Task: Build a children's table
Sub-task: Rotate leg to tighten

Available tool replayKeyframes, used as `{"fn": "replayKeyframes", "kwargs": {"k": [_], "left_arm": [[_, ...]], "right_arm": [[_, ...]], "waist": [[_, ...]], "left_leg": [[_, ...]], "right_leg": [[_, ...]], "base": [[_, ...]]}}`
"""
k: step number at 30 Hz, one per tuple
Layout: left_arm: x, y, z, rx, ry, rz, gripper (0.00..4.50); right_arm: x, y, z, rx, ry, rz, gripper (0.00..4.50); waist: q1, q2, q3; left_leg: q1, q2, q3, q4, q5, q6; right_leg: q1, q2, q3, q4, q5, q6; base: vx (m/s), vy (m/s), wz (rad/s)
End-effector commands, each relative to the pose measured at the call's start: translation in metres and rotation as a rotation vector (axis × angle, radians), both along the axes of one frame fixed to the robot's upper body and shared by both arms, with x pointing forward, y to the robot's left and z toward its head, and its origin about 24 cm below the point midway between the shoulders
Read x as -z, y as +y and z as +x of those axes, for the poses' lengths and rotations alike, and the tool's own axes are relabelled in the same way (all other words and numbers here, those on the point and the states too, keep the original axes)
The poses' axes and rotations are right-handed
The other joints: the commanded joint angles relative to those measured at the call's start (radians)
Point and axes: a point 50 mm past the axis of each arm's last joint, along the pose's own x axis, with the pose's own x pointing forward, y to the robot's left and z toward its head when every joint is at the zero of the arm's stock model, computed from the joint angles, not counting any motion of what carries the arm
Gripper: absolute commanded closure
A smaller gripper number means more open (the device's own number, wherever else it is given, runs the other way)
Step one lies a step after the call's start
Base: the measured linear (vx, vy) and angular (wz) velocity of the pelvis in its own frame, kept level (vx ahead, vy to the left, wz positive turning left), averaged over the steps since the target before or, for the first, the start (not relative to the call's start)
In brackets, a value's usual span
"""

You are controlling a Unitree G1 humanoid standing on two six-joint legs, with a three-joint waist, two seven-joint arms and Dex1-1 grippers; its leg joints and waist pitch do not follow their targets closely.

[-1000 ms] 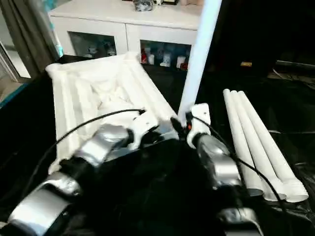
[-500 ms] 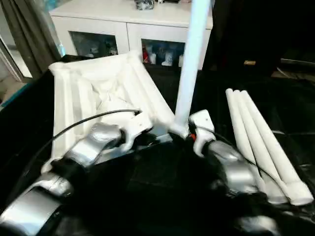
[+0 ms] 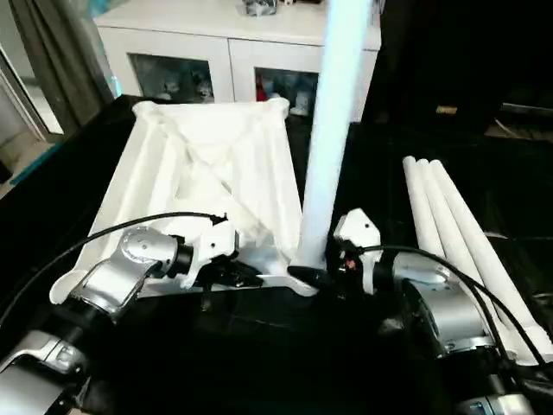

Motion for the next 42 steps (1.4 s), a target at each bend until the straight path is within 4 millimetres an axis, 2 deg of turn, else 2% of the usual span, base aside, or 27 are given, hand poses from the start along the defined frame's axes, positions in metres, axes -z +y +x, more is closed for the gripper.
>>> {"fn": "replayKeyframes", "kwargs": {"k": [1,9,11,12,14,15,17,18,19,20,21,22,23,24,26,27,28,30,31,34,35,37,40,42], "left_arm": [[-0.009,-0.006,-0.001,0.033,-0.012,-0.070,4.50],[-0.009,-0.006,-0.001,0.021,-0.016,-0.068,4.50],[-0.007,-0.007,0.006,-0.062,-0.037,-0.049,4.50],[-0.006,-0.009,0.014,-0.149,-0.047,-0.037,4.50],[-0.006,-0.013,0.022,-0.231,-0.068,-0.030,4.50],[-0.005,-0.015,0.027,-0.278,-0.081,-0.017,4.50],[-0.005,-0.017,0.030,-0.317,-0.090,-0.007,4.50],[-0.007,-0.026,0.039,-0.421,-0.096,-0.008,4.50],[-0.007,-0.026,0.039,-0.421,-0.096,-0.008,4.50],[-0.008,-0.034,0.043,-0.472,-0.100,-0.007,4.50],[-0.009,-0.039,0.044,-0.488,-0.106,-0.004,4.50],[-0.009,-0.039,0.044,-0.488,-0.106,-0.004,4.50],[-0.009,-0.047,0.045,-0.495,-0.111,-0.003,4.50],[-0.010,-0.049,0.045,-0.493,-0.112,-0.006,4.50],[-0.012,-0.058,0.044,-0.473,-0.114,-0.025,4.50],[-0.013,-0.060,0.043,-0.456,-0.116,-0.035,4.50],[-0.013,-0.061,0.042,-0.444,-0.113,-0.041,4.50],[-0.013,-0.062,0.041,-0.426,-0.111,-0.048,4.50],[-0.013,-0.061,0.040,-0.404,-0.107,-0.057,4.50],[-0.012,-0.059,0.039,-0.383,-0.106,-0.062,4.50],[-0.010,-0.050,0.036,-0.340,-0.098,-0.063,4.50],[-0.010,-0.045,0.035,-0.312,-0.093,-0.065,4.50],[-0.010,-0.039,0.030,-0.248,-0.082,-0.076,4.50],[-0.011,-0.033,0.024,-0.175,-0.072,-0.086,4.50]], "right_arm": [[-0.003,0.000,-0.001,-0.021,-0.010,0.001,1.01],[0.001,0.004,-0.004,-0.024,0.011,0.017,1.73],[0.010,0.001,0.005,0.117,-0.004,-0.020,1.80],[0.019,-0.001,0.012,0.255,0.000,-0.042,1.86],[0.028,-0.004,0.019,0.407,0.024,-0.044,1.86],[0.033,-0.004,0.022,0.491,0.046,-0.037,1.86],[0.038,-0.003,0.025,0.558,0.064,-0.032,1.87],[0.048,0.005,0.029,0.691,0.107,-0.012,1.88],[0.048,0.005,0.029,0.691,0.107,-0.012,1.88],[0.053,0.016,0.032,0.753,0.134,0.006,1.88],[0.055,0.024,0.034,0.775,0.145,0.017,1.88],[0.055,0.024,0.034,0.775,0.145,0.017,1.88],[0.056,0.035,0.037,0.796,0.149,0.016,1.88],[0.055,0.038,0.038,0.793,0.146,0.015,1.88],[0.052,0.050,0.041,0.757,0.125,0.025,1.88],[0.049,0.053,0.041,0.723,0.095,0.031,1.88],[0.046,0.055,0.042,0.698,0.071,0.039,1.32],[0.041,0.056,0.043,0.668,0.050,0.069,1.16],[0.037,0.055,0.043,0.650,0.038,0.087,1.00],[0.034,0.053,0.043,0.618,0.021,0.095,0.91],[0.026,0.044,0.039,0.506,0.004,0.110,0.91],[0.022,0.040,0.035,0.426,-0.006,0.101,0.91],[0.018,0.033,0.027,0.308,-0.017,0.073,0.91],[0.015,0.024,0.021,0.233,-0.030,0.034,0.91]], "waist": [[0.001,-0.025,-0.058],[0.001,-0.024,-0.059],[-0.003,-0.024,-0.057],[-0.005,-0.025,-0.055],[-0.013,-0.030,-0.054],[-0.013,-0.028,-0.054],[-0.015,-0.027,-0.055],[-0.015,-0.025,-0.055],[-0.017,-0.026,-0.055],[-0.016,-0.025,-0.057],[-0.017,-0.025,-0.057],[-0.018,-0.026,-0.058],[-0.016,-0.026,-0.058],[-0.016,-0.026,-0.058],[-0.015,-0.026,-0.060],[-0.014,-0.024,-0.059],[-0.014,-0.025,-0.060],[-0.014,-0.026,-0.060],[-0.014,-0.025,-0.060],[-0.014,-0.026,-0.061],[-0.011,-0.027,-0.060],[-0.008,-0.026,-0.060],[-0.006,-0.028,-0.059],[-0.006,-0.027,-0.058]], "left_leg": [[-0.006,0.026,-0.001,-0.069,-0.153,0.102],[-0.008,0.026,-0.001,-0.068,-0.140,0.106],[-0.008,0.025,0.001,-0.069,-0.137,0.099],[-0.006,0.020,0.001,-0.069,-0.151,0.084],[-0.008,0.015,0.000,-0.071,-0.164,0.064],[-0.006,0.014,-0.001,-0.071,-0.168,0.058],[-0.004,0.015,-0.002,-0.071,-0.179,0.051],[-0.004,0.015,-0.002,-0.072,-0.180,0.048],[-0.004,0.013,-0.001,-0.071,-0.183,0.045],[-0.005,0.013,-0.003,-0.072,-0.176,0.043],[-0.004,0.014,-0.002,-0.071,-0.175,0.041],[-0.006,0.013,-0.003,-0.072,-0.171,0.041],[-0.006,0.015,-0.003,-0.073,-0.167,0.046],[-0.003,0.014,-0.001,-0.072,-0.174,0.048],[-0.007,0.013,-0.003,-0.072,-0.166,0.054],[-0.005,0.014,-0.003,-0.072,-0.168,0.055],[-0.006,0.016,-0.003,-0.071,-0.168,0.061],[-0.007,0.015,-0.002,-0.071,-0.167,0.069],[-0.007,0.016,-0.002,-0.071,-0.166,0.075],[-0.008,0.016,-0.002,-0.070,-0.164,0.083],[-0.007,0.016,-0.002,-0.071,-0.158,0.087],[-0.009,0.019,-0.002,-0.069,-0.151,0.107],[-0.008,0.023,-0.002,-0.069,-0.146,0.115],[-0.008,0.023,-0.001,-0.070,-0.163,0.115]], "right_leg": [[0.058,-0.058,0.025,-0.071,-0.274,-0.220],[0.057,-0.058,0.025,-0.069,-0.262,-0.220],[0.054,-0.056,0.024,-0.071,-0.262,-0.219],[0.053,-0.055,0.023,-0.075,-0.301,-0.209],[0.054,-0.053,0.022,-0.080,-0.363,-0.187],[0.053,-0.054,0.022,-0.083,-0.382,-0.180],[0.050,-0.055,0.024,-0.086,-0.399,-0.166],[0.050,-0.055,0.024,-0.085,-0.388,-0.169],[0.048,-0.054,0.024,-0.086,-0.388,-0.170],[0.054,-0.054,0.023,-0.084,-0.373,-0.170],[0.049,-0.053,0.025,-0.084,-0.351,-0.179],[0.054,-0.053,0.023,-0.082,-0.338,-0.180],[0.053,-0.054,0.024,-0.082,-0.319,-0.186],[0.051,-0.053,0.024,-0.082,-0.315,-0.189],[0.058,-0.055,0.024,-0.079,-0.288,-0.196],[0.057,-0.055,0.025,-0.079,-0.280,-0.199],[0.058,-0.057,0.025,-0.077,-0.264,-0.204],[0.059,-0.056,0.025,-0.077,-0.251,-0.211],[0.061,-0.057,0.025,-0.076,-0.245,-0.216],[0.062,-0.056,0.025,-0.076,-0.241,-0.219],[0.064,-0.056,0.024,-0.076,-0.239,-0.219],[0.066,-0.058,0.026,-0.072,-0.207,-0.230],[0.065,-0.059,0.025,-0.071,-0.198,-0.242],[0.063,-0.058,0.025,-0.074,-0.227,-0.240]], "base": [[0.000,0.000,0.00],[0.000,0.000,0.00],[0.000,0.000,0.00],[0.000,0.000,0.00],[0.000,0.000,0.00],[0.000,0.000,0.00],[0.000,0.000,0.00],[0.000,0.000,0.00],[0.000,0.000,0.00],[0.000,0.000,0.00],[0.000,0.000,0.00],[0.000,0.000,0.00],[0.000,0.000,0.00],[0.000,0.000,0.00],[0.000,0.000,0.00],[0.000,0.000,0.00],[0.000,0.000,0.00],[0.000,0.000,0.00],[0.000,0.000,0.00],[0.000,0.000,0.00],[0.000,0.000,0.00],[0.000,0.000,0.00],[0.000,0.000,0.00],[0.000,0.000,0.00]]}}
